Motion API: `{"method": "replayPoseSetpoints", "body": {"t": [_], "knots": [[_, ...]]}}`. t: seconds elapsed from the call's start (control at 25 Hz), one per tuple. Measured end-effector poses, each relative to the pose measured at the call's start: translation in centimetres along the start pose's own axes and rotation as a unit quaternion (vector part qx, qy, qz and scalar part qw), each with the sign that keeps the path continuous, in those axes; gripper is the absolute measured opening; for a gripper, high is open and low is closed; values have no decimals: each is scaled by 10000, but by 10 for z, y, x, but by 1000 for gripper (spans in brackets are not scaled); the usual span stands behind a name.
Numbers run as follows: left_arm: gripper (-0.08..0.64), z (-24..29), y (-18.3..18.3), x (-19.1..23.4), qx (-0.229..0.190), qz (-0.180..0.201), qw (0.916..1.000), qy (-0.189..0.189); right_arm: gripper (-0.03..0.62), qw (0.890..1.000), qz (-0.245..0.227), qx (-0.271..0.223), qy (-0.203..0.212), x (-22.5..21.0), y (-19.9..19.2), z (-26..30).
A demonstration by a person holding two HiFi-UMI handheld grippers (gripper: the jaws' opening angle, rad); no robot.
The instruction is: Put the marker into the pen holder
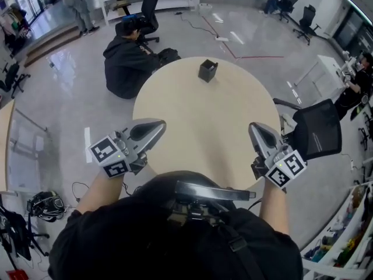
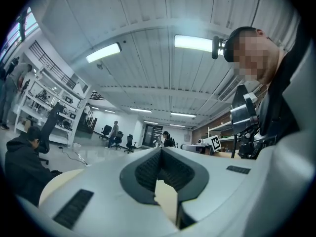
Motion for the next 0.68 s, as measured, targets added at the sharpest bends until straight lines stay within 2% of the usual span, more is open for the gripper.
{"method": "replayPoseSetpoints", "body": {"t": [0.32,0.68], "knots": [[-4,-8,0,6,-132,-110,9998,-125,5,9998,-36,178,-128,5,-1,0],[-4,-8,-4,11,-180,-208,9996,-52,5,9995,-171,247,-26,5,3,5]]}}
Point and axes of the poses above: the fingertips, and each gripper's own axes: z forward along the fingers, x to its left, y out of its top, the point moved 6 cm from there along -z, backward along the fingers, and after that the axes turned 5 degrees about -x, right-handed, at the moved point
